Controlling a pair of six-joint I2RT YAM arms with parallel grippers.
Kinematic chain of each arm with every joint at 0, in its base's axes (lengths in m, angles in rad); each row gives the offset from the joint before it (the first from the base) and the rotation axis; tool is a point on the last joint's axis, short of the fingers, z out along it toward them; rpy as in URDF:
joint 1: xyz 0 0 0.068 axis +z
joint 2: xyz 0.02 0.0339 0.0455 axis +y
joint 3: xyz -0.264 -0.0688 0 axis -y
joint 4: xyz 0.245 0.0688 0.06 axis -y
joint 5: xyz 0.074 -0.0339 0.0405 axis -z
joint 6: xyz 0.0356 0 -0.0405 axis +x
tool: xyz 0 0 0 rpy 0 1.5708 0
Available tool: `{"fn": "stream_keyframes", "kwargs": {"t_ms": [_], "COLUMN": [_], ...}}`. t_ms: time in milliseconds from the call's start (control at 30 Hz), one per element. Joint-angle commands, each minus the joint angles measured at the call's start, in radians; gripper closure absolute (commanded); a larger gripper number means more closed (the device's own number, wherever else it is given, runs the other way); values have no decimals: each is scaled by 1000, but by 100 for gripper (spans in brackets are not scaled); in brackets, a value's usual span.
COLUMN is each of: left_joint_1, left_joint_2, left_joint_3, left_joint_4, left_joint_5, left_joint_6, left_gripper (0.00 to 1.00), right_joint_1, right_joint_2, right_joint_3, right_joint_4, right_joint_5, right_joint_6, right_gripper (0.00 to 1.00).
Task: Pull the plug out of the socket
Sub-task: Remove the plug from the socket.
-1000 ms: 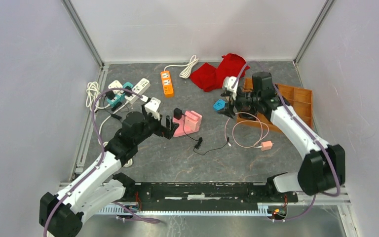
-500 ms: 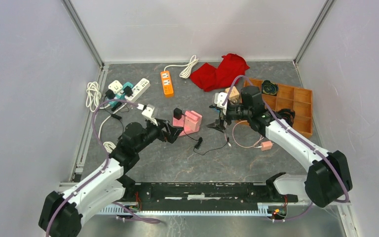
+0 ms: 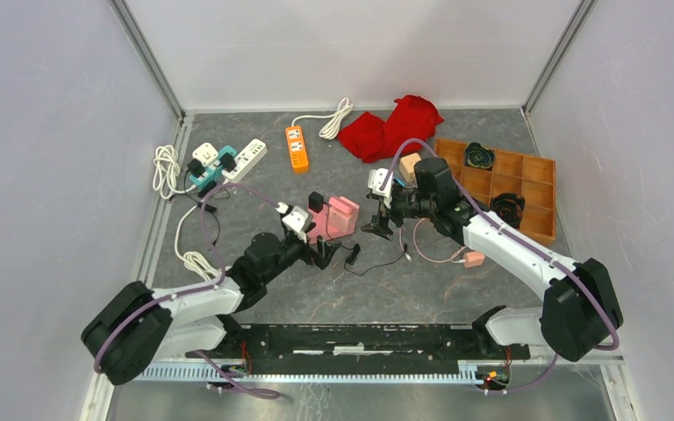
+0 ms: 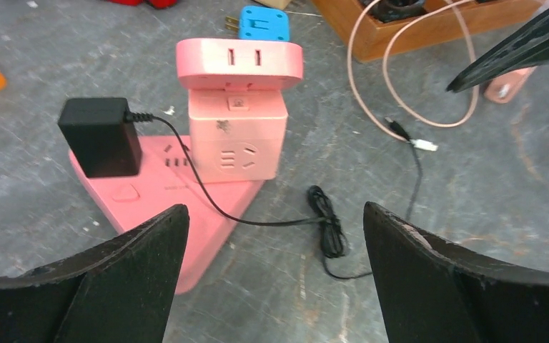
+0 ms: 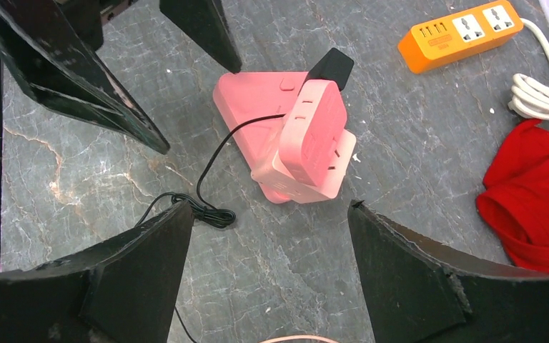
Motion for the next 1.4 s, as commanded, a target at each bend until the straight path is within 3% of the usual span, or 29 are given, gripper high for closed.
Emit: {"fn": "stream_keyframes", "kwargs": {"t_ms": [0,233,333,733,1367], "left_joint_1": [-8,-7,-7,-12,-89], "left_joint_2": [99,297,378,602,721], "left_joint_3": [20,-2,14,14,77], "left_joint_4": [214,539,612,886,963], "left_joint_5": [-65,-33,10,-90,-245], "left_joint_6": [225,305,289,252,319], "left_gripper": [3,0,0,0,0], "right_joint_1": [1,1,1,46,121], "right_joint_2": [3,16,29,103,257], "right_joint_3": [40,39,39,104,202], "right_joint_4": [38,48,56,70,98], "right_joint_5": [14,-19,-41,15,284], "right_joint_6": [16,37,55,72,36], "right_gripper": [13,13,13,16,24]}}
